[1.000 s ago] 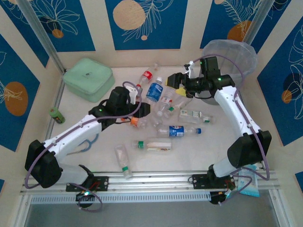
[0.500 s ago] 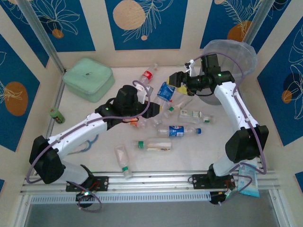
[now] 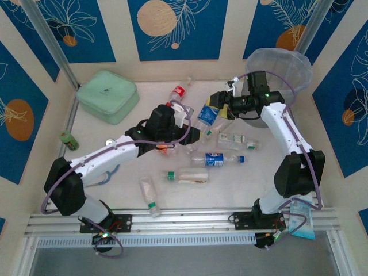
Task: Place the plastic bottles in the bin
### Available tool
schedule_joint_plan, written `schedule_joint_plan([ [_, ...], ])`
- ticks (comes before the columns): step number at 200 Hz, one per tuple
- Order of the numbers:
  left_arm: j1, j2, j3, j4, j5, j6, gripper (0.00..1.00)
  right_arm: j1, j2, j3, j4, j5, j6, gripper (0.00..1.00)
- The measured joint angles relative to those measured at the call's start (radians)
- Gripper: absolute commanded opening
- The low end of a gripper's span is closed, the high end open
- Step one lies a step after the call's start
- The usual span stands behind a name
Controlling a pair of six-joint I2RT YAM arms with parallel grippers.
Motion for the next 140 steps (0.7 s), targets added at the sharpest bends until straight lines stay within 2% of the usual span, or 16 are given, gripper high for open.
schedule_joint_plan([
  [8, 0.0, 0.003, 0.001, 0.003, -0.003, 0.003, 0.33, 0.0, 0.0, -0.002, 0.002, 0.002, 0.009, 0.62],
  [29, -0.001, 0.01, 0.006, 0.007, -0.029, 0.01, 0.45, -0.004, 0.0, -0.003, 0.006, 0.017, 0.011, 0.52],
  [43, -0.004, 0.01, 0.006, 0.012, -0.056, 0.006, 0.62, -0.005, 0.0, -0.003, 0.01, 0.029, 0.008, 0.51],
  [55, -0.004, 0.01, 0.004, 0.022, -0.088, 0.013, 0.83, -0.008, 0.0, 0.009, -0.002, 0.045, 0.007, 0.5],
  [72, -0.004, -0.001, -0.011, 0.04, -0.13, 0.004, 0.99, -0.015, 0.0, 0.044, -0.013, 0.074, 0.005, 0.48],
  [97, -0.004, -0.056, -0.062, 0.035, -0.183, 0.003, 1.0, -0.044, -0.001, 0.13, -0.024, 0.141, -0.015, 0.45],
  [140, 0.002, -0.124, -0.091, -0.06, -0.28, -0.02, 1.0, -0.113, -0.068, 0.232, 0.008, 0.409, -0.094, 0.16],
])
